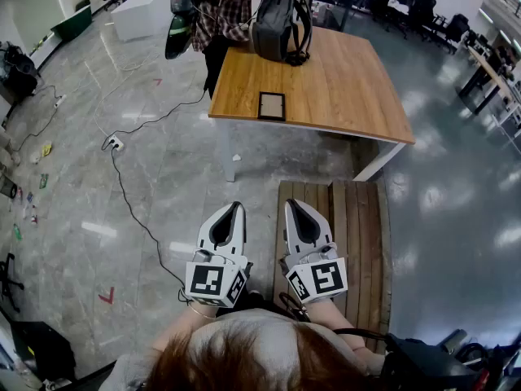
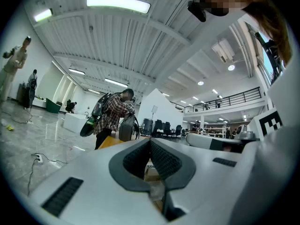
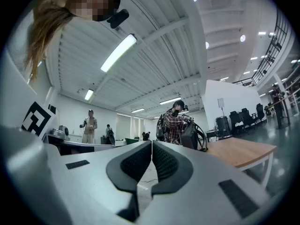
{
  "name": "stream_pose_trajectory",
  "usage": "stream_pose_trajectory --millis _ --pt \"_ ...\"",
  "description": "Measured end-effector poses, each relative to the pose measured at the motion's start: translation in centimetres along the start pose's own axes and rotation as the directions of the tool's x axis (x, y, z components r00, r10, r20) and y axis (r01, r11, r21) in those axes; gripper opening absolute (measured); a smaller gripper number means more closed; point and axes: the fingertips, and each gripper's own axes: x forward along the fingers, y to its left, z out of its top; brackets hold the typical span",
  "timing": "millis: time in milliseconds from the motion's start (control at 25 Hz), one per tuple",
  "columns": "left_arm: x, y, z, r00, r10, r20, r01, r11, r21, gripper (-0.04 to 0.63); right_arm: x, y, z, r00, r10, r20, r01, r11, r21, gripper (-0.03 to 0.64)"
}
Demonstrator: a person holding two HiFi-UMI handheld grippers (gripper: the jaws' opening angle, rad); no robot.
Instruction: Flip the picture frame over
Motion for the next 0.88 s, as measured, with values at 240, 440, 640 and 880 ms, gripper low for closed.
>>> stream_pose_trajectory --millis 240,440,640,880 --pt "4.5 2.2 -0.3 1.000 -0.002 0.004 0.002 1.000 -0.006 0.006 4.1 -1.7 -1.8 1.000 0.020 -0.017 -0.020 1.000 0.008 0.017" --pt "10.8 4.9 -0.2 0.999 -0.030 0.020 0.030 1.000 0.007 0.006 9.9 -5.0 -2.2 1.000 0.001 0.001 -0.001 1.000 -0.020 0.017" --pt "19.3 9.5 1.2 0.998 -0.056 0.028 0.055 0.998 0.009 0.006 18.6 -8.5 -2.5 1.000 -0.014 -0.005 0.014 0.998 -0.069 0.017" --pt "28.7 14.2 3.1 0.993 -0.113 0.022 0.113 0.994 0.012 0.006 28.2 -11.7 -1.8 0.999 -0.045 -0.002 0.044 0.996 -0.077 0.017"
